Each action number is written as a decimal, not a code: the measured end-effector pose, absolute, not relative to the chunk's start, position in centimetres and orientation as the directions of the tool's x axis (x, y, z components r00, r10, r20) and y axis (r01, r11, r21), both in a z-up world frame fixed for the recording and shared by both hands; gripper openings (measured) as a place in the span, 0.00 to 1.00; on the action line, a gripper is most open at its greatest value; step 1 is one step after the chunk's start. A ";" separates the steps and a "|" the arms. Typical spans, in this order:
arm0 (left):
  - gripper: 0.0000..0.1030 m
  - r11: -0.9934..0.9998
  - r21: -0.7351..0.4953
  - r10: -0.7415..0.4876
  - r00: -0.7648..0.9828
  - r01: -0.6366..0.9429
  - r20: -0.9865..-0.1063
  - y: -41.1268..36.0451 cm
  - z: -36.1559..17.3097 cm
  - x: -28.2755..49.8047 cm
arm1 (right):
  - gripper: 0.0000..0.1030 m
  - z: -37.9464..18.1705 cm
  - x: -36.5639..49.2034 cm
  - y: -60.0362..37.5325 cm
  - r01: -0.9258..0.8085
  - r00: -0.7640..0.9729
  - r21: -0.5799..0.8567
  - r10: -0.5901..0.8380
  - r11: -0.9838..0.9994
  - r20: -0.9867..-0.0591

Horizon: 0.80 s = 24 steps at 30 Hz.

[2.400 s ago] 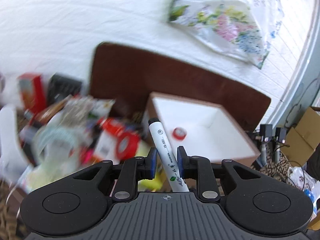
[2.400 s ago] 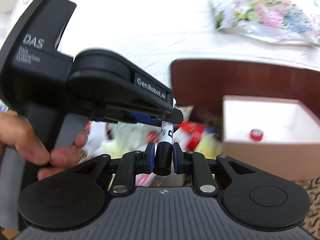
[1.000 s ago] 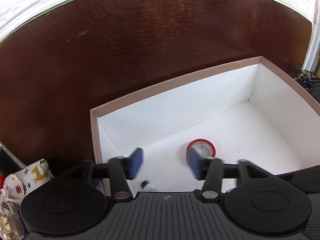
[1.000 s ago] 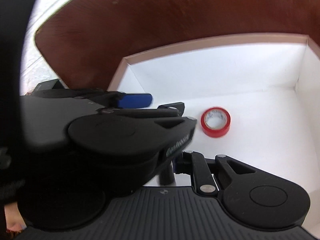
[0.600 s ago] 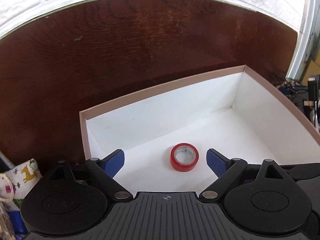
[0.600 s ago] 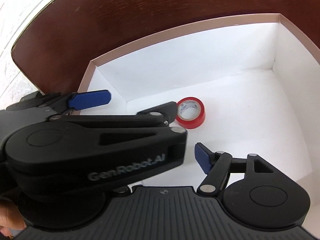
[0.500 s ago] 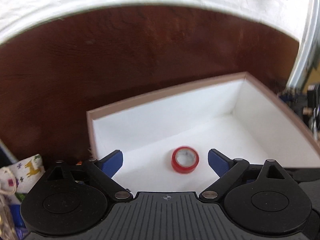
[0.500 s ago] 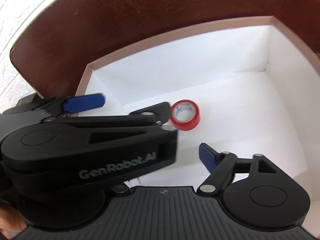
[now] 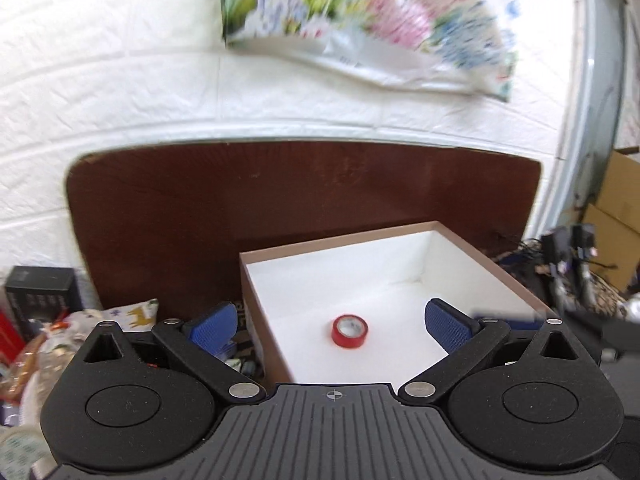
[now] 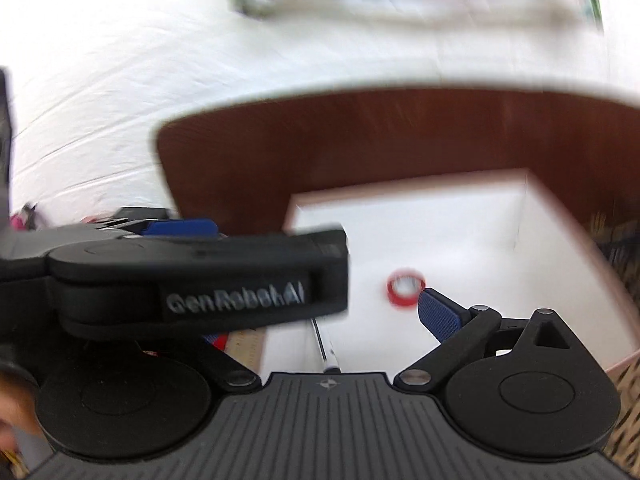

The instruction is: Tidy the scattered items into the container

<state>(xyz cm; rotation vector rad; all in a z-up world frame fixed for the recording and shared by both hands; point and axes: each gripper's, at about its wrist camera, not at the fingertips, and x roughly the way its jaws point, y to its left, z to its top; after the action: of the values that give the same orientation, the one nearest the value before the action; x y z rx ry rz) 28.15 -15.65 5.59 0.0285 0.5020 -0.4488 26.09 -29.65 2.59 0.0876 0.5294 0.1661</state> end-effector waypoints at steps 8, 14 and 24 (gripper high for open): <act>1.00 0.923 -0.139 -0.383 0.817 0.360 -0.431 -10.2 6.4 19.7 | 0.96 4.4 17.5 -25.3 -0.303 0.908 -0.040 0.276 0.952 -0.315; 1.00 0.946 -0.128 -0.325 0.846 0.299 -0.423 -6.6 4.2 13.8 | 0.96 3.1 13.0 -21.7 -0.361 0.900 -0.045 0.336 0.931 -0.277; 1.00 0.945 -0.272 -0.295 0.823 0.179 -0.486 -0.3 -2.0 9.0 | 0.96 -2.7 6.0 -16.3 -0.445 0.850 -0.013 0.418 0.895 -0.321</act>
<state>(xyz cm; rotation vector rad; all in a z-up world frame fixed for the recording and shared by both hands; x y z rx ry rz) 9.01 -0.34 -1.98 -0.2195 0.5499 -0.2544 6.00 -16.30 -2.67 -0.0876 0.3177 0.4549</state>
